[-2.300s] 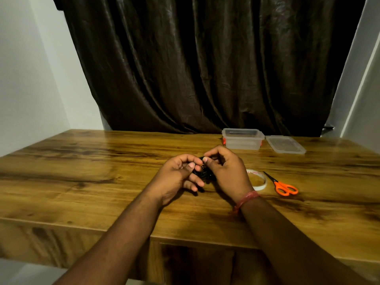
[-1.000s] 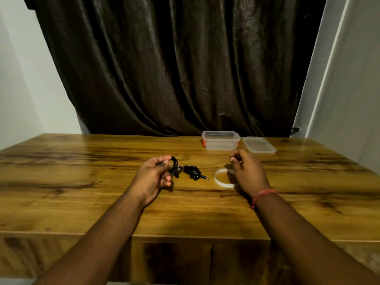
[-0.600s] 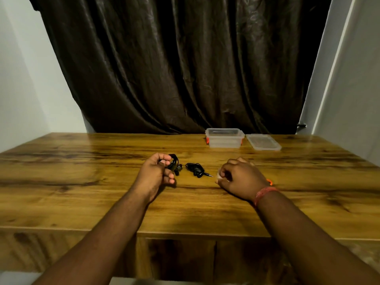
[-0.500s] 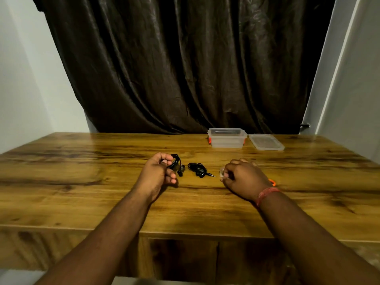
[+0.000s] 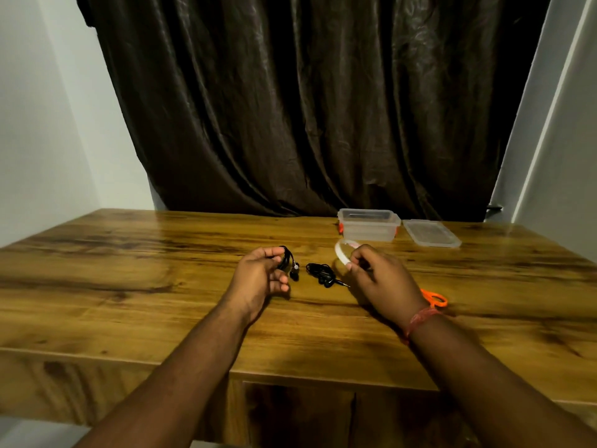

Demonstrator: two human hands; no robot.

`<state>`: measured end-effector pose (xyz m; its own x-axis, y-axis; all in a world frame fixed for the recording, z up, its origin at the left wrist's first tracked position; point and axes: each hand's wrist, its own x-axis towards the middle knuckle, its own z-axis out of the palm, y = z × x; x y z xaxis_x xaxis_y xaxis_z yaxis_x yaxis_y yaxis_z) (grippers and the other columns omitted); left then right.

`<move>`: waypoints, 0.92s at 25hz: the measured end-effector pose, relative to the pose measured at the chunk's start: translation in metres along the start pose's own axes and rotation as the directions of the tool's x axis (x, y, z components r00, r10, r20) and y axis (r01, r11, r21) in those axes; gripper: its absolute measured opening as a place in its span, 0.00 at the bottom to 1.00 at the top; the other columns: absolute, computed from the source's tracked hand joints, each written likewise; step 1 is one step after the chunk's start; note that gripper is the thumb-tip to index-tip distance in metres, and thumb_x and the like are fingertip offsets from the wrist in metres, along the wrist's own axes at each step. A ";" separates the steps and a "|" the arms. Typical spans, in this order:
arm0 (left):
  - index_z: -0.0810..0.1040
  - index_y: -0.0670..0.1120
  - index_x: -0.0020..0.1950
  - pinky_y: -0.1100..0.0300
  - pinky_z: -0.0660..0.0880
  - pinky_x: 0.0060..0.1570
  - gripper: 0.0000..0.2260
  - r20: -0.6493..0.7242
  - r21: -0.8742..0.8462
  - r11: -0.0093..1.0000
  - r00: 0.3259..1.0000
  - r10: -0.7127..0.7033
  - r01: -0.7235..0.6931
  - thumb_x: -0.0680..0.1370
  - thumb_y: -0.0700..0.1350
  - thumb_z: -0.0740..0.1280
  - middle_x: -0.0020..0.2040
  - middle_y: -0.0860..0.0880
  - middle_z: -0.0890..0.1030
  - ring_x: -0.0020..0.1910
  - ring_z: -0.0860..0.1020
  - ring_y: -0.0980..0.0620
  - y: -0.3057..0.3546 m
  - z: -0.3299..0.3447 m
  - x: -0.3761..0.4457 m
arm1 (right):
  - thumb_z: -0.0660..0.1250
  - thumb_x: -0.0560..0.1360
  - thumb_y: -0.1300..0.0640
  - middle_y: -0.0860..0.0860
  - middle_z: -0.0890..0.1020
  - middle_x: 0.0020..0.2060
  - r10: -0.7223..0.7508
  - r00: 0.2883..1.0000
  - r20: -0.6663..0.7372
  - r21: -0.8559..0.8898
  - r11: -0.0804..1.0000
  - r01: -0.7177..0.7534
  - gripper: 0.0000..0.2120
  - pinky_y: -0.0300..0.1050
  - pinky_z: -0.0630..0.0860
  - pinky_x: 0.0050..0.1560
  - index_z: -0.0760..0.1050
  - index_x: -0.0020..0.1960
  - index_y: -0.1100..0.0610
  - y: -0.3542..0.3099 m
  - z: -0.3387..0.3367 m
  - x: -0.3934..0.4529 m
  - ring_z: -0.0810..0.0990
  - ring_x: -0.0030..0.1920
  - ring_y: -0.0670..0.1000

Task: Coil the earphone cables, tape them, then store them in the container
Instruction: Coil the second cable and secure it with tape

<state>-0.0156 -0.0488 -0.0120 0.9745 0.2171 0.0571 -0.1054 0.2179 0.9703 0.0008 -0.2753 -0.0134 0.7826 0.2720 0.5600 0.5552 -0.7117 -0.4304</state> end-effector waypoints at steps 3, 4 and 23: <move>0.75 0.42 0.57 0.60 0.76 0.26 0.07 0.048 0.013 0.999 0.998 0.048 -0.049 0.83 0.38 0.59 0.43 0.43 0.78 0.27 0.75 0.54 -0.005 0.003 0.003 | 0.65 0.80 0.56 0.44 0.80 0.41 -0.002 0.998 0.068 0.213 0.977 -0.012 0.03 0.41 0.74 0.41 0.75 0.48 0.50 -0.023 0.018 0.013 0.78 0.42 0.42; 0.75 0.43 0.57 0.59 0.76 0.27 0.05 0.062 0.080 0.993 0.994 0.086 -0.091 0.83 0.40 0.61 0.45 0.44 0.78 0.29 0.75 0.54 -0.008 0.003 0.003 | 0.65 0.79 0.57 0.44 0.80 0.40 -0.021 0.998 0.065 0.244 0.970 0.004 0.04 0.43 0.75 0.43 0.76 0.47 0.50 -0.028 0.026 0.017 0.78 0.41 0.42; 0.78 0.49 0.54 0.74 0.67 0.44 0.04 0.230 0.758 0.399 0.784 0.576 -0.516 0.80 0.46 0.66 0.50 0.55 0.72 0.45 0.72 0.63 -0.018 0.010 -0.001 | 0.64 0.79 0.54 0.48 0.79 0.43 -0.170 0.984 -0.058 -0.005 0.985 0.170 0.02 0.47 0.69 0.42 0.74 0.49 0.52 -0.030 0.039 0.012 0.74 0.44 0.51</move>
<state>-0.0122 -0.0627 -0.0267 0.7489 0.0770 0.6582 -0.3943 -0.7466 0.5359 0.0042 -0.2252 -0.0219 0.6594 0.3507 0.6649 0.6786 -0.6583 -0.3258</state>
